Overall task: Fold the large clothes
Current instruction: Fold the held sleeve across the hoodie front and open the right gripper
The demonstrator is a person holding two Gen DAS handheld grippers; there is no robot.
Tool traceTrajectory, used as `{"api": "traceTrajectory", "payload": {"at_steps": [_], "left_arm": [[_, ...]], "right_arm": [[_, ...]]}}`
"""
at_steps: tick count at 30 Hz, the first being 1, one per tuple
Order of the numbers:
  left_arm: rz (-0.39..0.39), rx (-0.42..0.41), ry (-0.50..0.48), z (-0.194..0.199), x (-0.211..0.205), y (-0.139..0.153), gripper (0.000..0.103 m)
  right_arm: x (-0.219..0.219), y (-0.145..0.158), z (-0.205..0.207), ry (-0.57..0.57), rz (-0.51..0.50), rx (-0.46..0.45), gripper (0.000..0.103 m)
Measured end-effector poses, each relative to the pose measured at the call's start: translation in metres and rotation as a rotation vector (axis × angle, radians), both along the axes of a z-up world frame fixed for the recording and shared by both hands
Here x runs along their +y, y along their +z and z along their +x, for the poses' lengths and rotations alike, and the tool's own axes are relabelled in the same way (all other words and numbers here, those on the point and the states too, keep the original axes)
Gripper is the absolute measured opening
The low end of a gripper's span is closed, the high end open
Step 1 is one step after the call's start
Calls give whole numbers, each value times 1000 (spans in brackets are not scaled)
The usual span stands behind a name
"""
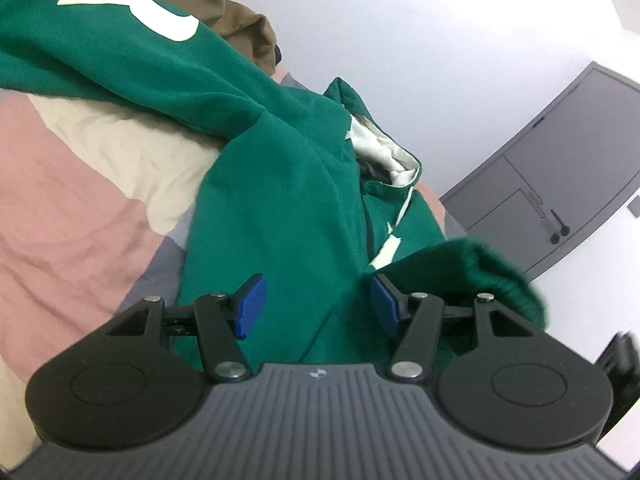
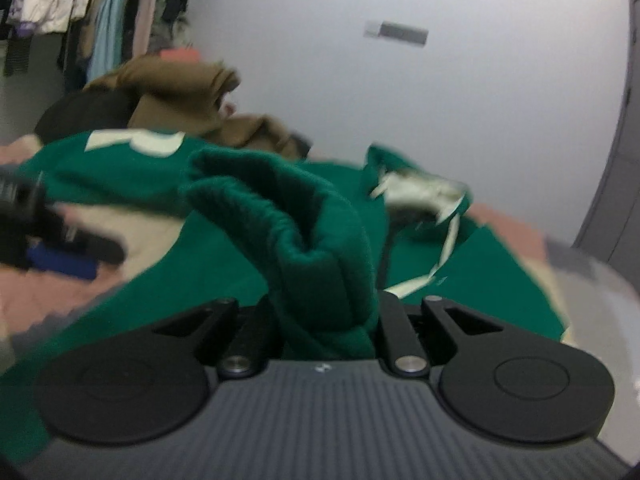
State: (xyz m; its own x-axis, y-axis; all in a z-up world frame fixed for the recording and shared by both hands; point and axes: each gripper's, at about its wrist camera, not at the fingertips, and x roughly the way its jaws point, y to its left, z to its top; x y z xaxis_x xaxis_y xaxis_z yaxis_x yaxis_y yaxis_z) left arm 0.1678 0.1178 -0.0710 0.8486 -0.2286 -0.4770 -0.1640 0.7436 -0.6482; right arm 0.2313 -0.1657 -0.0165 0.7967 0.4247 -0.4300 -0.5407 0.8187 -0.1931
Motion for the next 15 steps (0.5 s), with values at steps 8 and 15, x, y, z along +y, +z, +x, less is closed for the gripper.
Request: {"api": "traceTrajectory", "payload": {"at_steps": [8, 15], "left_arm": [[24, -51, -17, 0, -7, 9, 63], [142, -76, -48, -2, -27, 24, 63]], "right_arm": [[-5, -33, -13, 93, 42, 182, 68], [-6, -50, -40, 169, 67, 340, 73]]}}
